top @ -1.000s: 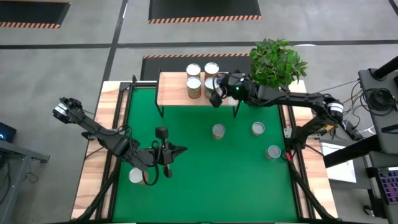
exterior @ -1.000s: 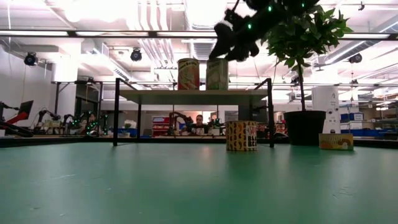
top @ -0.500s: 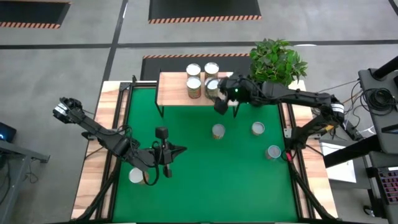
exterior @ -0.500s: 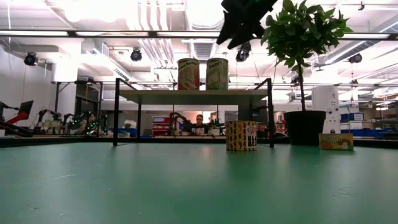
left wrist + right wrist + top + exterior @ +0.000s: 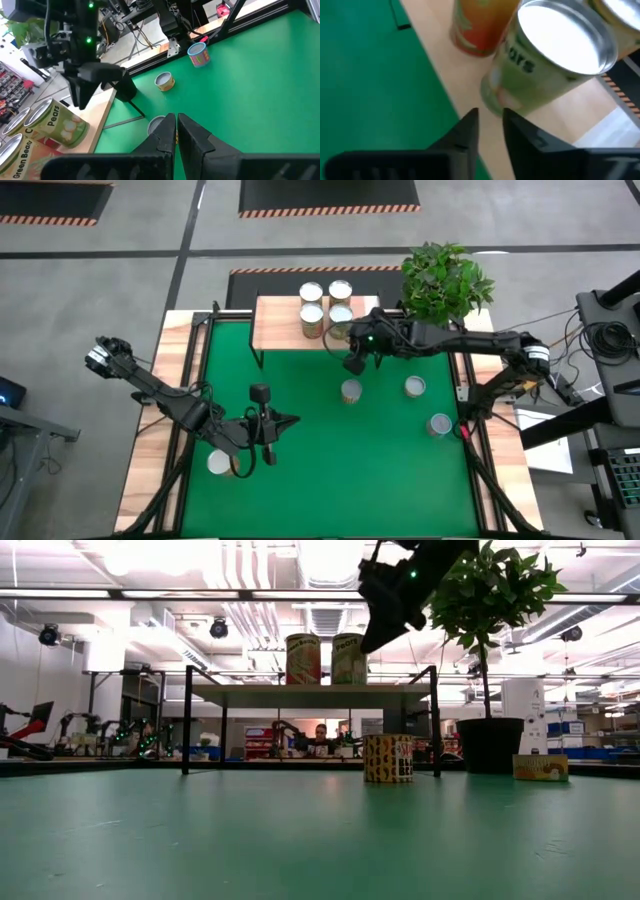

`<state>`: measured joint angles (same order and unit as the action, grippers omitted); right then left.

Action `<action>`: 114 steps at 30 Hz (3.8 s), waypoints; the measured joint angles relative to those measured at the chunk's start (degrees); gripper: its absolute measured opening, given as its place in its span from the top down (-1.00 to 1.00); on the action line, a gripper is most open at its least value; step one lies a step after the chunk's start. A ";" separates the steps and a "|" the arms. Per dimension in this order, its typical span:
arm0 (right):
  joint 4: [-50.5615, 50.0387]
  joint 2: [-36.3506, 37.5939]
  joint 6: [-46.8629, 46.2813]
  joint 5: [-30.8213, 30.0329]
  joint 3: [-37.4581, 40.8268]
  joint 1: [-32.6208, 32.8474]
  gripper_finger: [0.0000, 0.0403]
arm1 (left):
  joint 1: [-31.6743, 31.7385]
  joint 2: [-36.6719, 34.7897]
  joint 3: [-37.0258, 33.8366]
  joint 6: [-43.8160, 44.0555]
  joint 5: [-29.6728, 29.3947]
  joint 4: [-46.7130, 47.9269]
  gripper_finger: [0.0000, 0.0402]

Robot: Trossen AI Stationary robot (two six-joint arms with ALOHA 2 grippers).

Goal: Pick and place cans onto a shelf
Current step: Put the canned pears on the shelf, then adjust the canned goods on the shelf

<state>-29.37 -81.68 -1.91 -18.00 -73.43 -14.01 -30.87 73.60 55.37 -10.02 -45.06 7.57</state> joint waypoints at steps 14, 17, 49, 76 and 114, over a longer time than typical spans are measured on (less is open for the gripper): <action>5.68 -0.58 5.89 0.00 0.41 -3.50 0.96 | 0.00 0.00 0.00 0.00 0.00 0.09 1.00; 6.10 -1.01 6.80 0.00 0.44 -3.93 0.96 | 0.00 0.00 0.00 0.00 0.02 0.11 1.00; -1.39 3.43 7.08 0.62 -5.90 6.61 0.96 | 10.77 1.78 -0.61 1.33 2.41 -2.49 1.00; -3.38 8.39 8.08 0.41 -4.53 11.75 0.96 | 40.16 10.21 -0.66 -0.22 16.22 -11.73 1.00; -3.51 8.39 8.56 -0.02 -1.17 11.75 0.95 | 45.20 12.63 -0.68 -1.95 20.27 -17.26 1.00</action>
<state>-32.88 -73.30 6.66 -18.02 -74.59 -2.26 14.32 86.23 54.70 -11.97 -24.79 -9.69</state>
